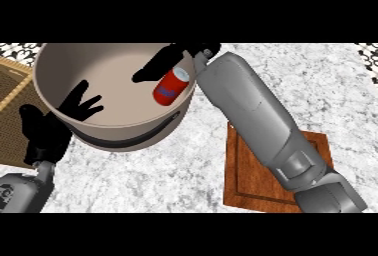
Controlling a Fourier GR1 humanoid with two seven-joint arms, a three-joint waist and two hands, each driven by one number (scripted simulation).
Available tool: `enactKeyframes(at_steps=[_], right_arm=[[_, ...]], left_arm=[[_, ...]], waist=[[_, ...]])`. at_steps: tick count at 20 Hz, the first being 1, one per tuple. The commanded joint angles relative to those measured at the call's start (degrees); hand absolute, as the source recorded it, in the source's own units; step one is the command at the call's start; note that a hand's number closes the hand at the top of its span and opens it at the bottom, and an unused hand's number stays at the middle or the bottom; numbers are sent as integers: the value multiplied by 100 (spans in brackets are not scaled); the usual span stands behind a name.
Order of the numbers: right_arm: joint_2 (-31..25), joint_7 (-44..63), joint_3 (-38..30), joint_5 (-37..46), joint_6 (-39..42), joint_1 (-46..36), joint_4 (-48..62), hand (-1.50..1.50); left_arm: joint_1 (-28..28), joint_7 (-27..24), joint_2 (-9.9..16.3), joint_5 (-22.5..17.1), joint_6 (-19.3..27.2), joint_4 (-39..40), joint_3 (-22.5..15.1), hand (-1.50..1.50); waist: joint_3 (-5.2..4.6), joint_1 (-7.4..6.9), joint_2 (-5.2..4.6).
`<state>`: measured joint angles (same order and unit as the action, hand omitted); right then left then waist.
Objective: Pick the can from the cutting board and place it in the pot
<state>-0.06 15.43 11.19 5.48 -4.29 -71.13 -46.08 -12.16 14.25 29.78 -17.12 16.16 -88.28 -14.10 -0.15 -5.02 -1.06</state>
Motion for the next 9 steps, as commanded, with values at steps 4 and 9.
enactKeyframes(at_steps=[4, 9], right_arm=[[6, -559, -589, -902, -1121, -24, 277, -150], [-170, -1117, -1119, -1058, -1290, 218, 595, -150]], left_arm=[[247, 430, 329, 562, 370, 650, -123, 0], [507, 231, 419, 457, 298, 776, 16, 0]], waist=[[23, 36, -43], [20, 239, -57]])
